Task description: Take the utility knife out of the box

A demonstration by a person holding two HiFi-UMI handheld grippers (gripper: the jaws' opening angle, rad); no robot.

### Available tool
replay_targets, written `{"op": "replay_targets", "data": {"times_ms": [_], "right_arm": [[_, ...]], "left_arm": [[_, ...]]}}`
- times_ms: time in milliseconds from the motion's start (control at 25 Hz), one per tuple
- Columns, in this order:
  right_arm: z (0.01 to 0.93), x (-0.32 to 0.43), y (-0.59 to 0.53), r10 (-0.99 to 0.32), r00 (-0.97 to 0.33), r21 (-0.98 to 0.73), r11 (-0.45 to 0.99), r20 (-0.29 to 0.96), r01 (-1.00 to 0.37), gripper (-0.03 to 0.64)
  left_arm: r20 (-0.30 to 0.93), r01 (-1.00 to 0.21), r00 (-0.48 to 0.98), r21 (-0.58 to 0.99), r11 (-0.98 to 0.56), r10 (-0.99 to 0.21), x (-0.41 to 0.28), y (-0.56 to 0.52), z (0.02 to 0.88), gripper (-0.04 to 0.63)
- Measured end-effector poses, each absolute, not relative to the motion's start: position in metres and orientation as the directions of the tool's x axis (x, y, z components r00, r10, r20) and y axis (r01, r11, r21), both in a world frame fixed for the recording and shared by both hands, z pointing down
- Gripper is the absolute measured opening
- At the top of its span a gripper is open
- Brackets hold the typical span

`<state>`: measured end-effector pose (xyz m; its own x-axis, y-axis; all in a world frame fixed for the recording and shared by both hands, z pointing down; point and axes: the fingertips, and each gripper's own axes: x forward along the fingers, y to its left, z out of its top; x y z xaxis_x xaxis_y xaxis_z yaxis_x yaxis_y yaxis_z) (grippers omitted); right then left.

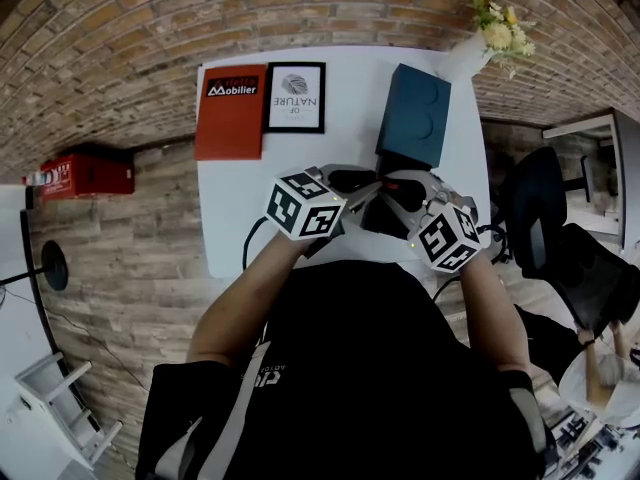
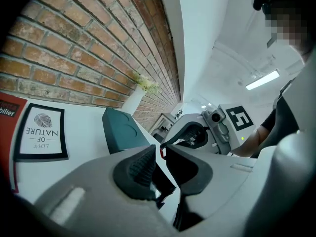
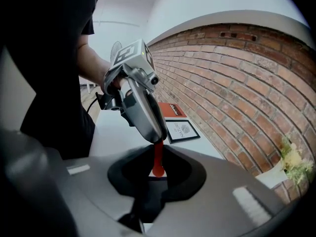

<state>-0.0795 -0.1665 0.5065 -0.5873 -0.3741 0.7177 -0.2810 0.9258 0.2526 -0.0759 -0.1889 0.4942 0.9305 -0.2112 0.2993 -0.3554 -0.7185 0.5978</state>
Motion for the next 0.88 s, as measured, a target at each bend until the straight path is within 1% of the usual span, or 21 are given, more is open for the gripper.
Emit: {"op": "replay_targets", "data": {"times_ms": [120,520,560,720,880], "right_arm": [[0.502,-0.082,-0.166,-0.386,-0.594,0.278,0.922,0.706,-0.270,0.054],[0.491,-0.079,-0.167,-0.420,-0.596,0.306,0.907,0.684,-0.289,0.054],[0.491,-0.078,-0.168,-0.429,-0.587,0.320,0.903,0.686,-0.286,0.058],[0.498,-0.075,-0.170,-0.442,-0.559,0.331,0.897,0.702,-0.294,0.123],[0.507,-0.069,-0.174,-0.450,-0.525,0.324,0.891,0.723,-0.318,0.132]], "left_arm": [[0.291,-0.348,0.933,0.594,-0.725,-0.210,-0.076,-0.188,0.490,0.034],[0.249,-0.322,0.945,0.582,-0.747,-0.213,-0.074,-0.187,0.477,0.017],[0.245,-0.321,0.945,0.580,-0.748,-0.216,-0.074,-0.188,0.475,0.018],[0.235,-0.319,0.947,0.579,-0.751,-0.220,-0.077,-0.189,0.471,0.018],[0.222,-0.308,0.951,0.589,-0.747,-0.217,-0.079,-0.189,0.468,0.018]]}}
